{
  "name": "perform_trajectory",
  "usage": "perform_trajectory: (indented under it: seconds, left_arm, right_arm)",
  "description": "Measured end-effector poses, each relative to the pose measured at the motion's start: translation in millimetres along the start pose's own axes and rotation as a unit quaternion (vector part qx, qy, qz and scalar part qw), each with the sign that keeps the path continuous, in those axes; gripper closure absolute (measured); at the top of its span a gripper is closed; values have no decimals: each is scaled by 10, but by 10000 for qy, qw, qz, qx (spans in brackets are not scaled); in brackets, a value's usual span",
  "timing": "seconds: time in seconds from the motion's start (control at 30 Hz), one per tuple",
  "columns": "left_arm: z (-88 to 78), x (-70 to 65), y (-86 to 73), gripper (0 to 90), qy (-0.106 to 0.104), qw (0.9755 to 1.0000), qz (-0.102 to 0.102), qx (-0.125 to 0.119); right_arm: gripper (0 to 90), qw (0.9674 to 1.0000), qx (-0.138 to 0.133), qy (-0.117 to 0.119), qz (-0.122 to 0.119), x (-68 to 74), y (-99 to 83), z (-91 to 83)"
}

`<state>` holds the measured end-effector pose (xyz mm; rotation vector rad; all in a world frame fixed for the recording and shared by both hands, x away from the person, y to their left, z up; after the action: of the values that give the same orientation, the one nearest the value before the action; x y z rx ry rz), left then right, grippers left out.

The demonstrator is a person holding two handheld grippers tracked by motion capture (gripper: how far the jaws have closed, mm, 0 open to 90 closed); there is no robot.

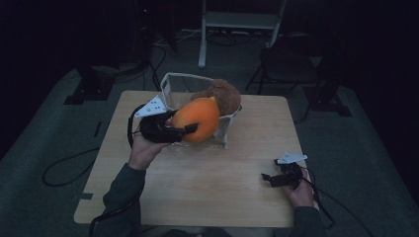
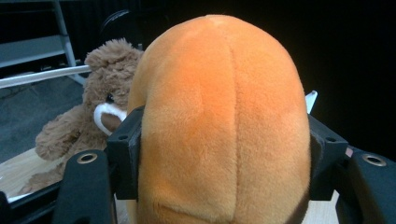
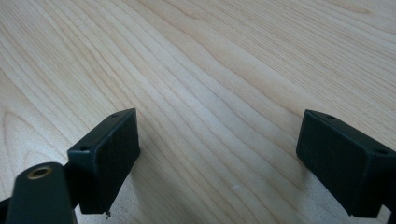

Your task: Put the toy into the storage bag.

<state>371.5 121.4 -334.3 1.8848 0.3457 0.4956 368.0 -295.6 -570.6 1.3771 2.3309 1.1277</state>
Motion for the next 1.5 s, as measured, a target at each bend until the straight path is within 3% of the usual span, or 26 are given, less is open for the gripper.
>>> perform_trajectory:
  seconds: [1.5]
  left_arm:
    - [17,198,215,324,204,9997,73,-86]
  right_arm:
    - [125,10000,1,0,0,0,0,0]
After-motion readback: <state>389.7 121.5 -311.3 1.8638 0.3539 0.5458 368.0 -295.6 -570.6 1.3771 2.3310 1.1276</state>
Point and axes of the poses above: each handheld gripper's, and its own axes: z roughly forward along the jaws, y roughly out of its top, x roughly to its left, the point moved 3 cm from there along z, roughly forward along the jaws, and after that the axes turned 15 degrees about z, right-handed, at the moved point
